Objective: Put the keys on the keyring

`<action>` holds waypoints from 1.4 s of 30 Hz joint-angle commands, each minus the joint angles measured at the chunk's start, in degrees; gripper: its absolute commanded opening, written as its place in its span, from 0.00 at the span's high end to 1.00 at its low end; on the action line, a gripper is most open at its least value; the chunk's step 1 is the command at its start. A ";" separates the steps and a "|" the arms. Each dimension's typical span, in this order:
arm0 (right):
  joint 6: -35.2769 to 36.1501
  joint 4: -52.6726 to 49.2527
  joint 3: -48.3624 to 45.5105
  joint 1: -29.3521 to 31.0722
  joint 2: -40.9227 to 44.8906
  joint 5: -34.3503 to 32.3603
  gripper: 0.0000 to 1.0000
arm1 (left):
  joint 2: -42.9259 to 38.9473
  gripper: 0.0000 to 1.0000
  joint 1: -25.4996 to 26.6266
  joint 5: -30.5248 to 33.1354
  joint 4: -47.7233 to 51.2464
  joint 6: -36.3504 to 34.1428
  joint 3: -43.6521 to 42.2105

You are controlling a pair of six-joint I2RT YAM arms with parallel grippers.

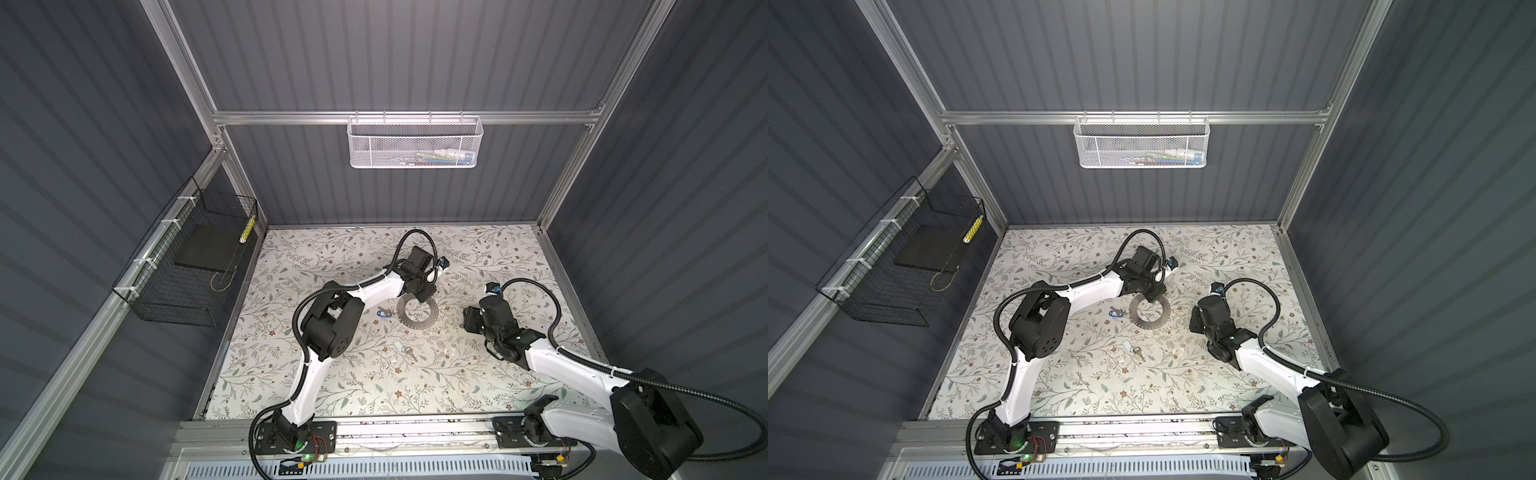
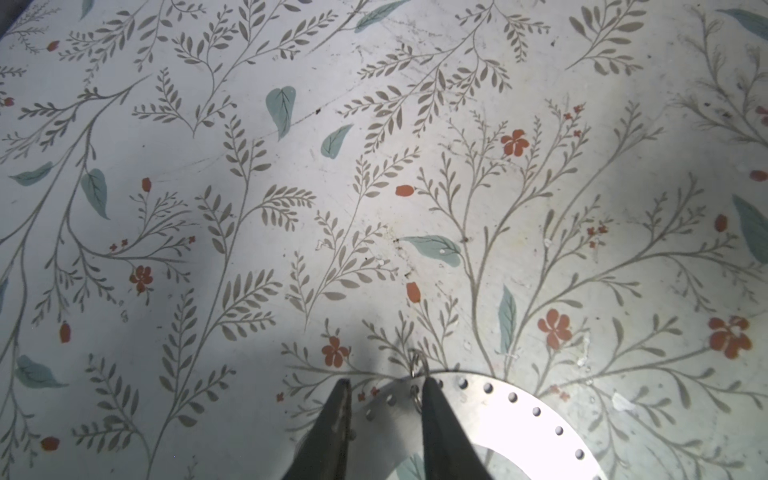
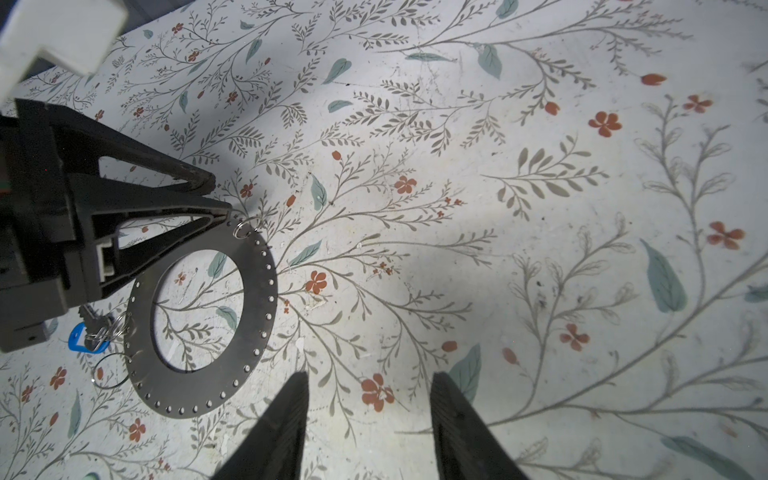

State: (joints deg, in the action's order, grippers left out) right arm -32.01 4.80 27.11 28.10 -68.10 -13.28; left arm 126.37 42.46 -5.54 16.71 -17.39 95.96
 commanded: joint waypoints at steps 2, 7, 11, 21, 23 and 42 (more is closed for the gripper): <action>0.19 0.39 1.32 -0.32 0.00 -0.01 0.50 | 1.44 0.71 0.29 -1.90 0.89 0.53 0.84; 0.19 0.39 1.49 -0.33 -0.28 0.09 0.51 | 2.54 0.71 0.32 -2.08 1.60 0.57 1.69; 0.24 0.30 1.61 -0.33 -0.46 0.13 0.51 | 3.60 0.71 0.36 -1.42 2.52 0.60 2.52; 0.26 0.31 1.78 -0.48 -0.72 0.27 0.52 | 4.06 0.77 0.49 -1.49 2.53 0.52 2.73; 0.26 0.30 1.88 -0.42 -0.87 0.27 0.52 | 4.00 0.78 0.50 -1.49 2.45 0.60 2.76; 0.22 0.04 2.09 -0.50 -1.29 0.33 0.51 | 3.80 0.66 0.54 1.31 1.75 3.14 3.12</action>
State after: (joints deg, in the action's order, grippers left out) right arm -31.94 4.86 28.10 27.79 -69.06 -13.04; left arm 129.43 42.78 -5.23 18.22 -15.44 97.45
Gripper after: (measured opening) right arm 0.493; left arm 0.343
